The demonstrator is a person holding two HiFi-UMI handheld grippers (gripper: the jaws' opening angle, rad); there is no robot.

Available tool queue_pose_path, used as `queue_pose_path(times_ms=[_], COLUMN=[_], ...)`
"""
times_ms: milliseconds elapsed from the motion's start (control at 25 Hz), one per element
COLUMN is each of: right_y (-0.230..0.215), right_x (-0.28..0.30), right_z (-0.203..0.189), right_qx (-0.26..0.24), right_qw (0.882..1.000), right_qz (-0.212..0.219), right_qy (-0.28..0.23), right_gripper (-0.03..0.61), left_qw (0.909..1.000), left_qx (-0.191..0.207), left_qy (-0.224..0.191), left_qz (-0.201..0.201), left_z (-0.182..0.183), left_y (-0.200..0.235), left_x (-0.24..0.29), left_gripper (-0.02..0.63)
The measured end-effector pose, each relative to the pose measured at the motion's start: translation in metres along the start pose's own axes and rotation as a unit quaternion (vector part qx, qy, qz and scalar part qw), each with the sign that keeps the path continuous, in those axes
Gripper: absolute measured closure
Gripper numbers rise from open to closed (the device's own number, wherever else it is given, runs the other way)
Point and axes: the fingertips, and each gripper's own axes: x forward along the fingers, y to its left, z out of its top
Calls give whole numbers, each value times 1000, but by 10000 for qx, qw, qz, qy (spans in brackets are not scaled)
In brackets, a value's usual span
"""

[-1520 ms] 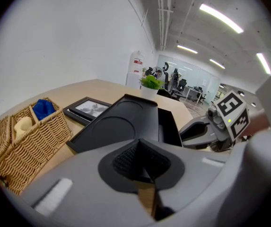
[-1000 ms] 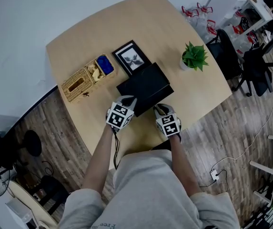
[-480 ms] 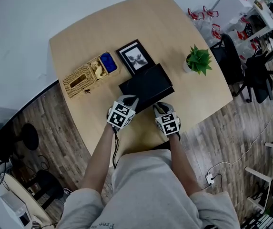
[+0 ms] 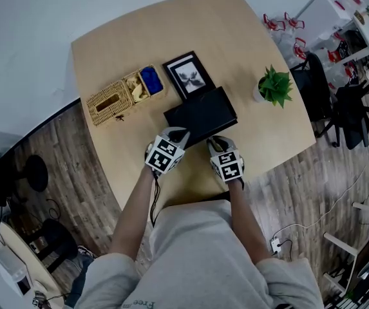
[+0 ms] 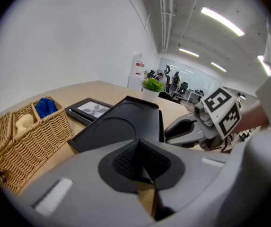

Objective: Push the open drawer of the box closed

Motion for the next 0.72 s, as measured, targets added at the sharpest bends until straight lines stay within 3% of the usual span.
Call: queue_pose_path(times_ms=[720], right_y=[-1], right_x=[12], right_z=[12], right_qx=[-136], right_qw=[9997], right_qz=[182], right_qy=[6], right_gripper=[506], left_qw=[9999], left_qx=[-68], left_qy=[14], left_qz=[74], left_z=[-1], left_y=[3], left_x=[1], left_gripper=[561])
